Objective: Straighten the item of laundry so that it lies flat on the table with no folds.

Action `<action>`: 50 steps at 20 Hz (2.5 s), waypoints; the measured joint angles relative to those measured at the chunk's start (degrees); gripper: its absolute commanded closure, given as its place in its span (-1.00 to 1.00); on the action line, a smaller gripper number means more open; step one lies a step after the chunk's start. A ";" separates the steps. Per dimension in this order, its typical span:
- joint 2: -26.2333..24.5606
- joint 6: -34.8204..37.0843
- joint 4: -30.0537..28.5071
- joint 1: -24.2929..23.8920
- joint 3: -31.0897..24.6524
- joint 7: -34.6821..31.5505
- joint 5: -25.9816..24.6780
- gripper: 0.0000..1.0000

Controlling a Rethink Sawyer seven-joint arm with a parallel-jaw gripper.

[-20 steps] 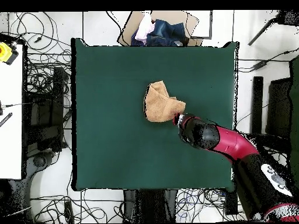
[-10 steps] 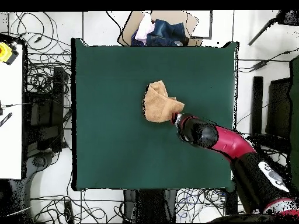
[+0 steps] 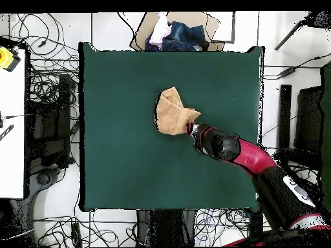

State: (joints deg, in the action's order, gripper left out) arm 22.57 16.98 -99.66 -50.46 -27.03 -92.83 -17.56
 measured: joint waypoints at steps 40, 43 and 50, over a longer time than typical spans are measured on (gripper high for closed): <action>17.59 8.44 -2.65 12.63 6.26 -0.05 1.94 1.00; 21.84 13.21 -2.63 15.73 7.86 -0.06 3.72 1.00; 31.16 24.45 -2.02 21.01 11.20 -0.96 11.22 1.00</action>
State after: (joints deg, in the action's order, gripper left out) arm 53.74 41.43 -101.68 -29.45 -15.83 -93.79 -6.34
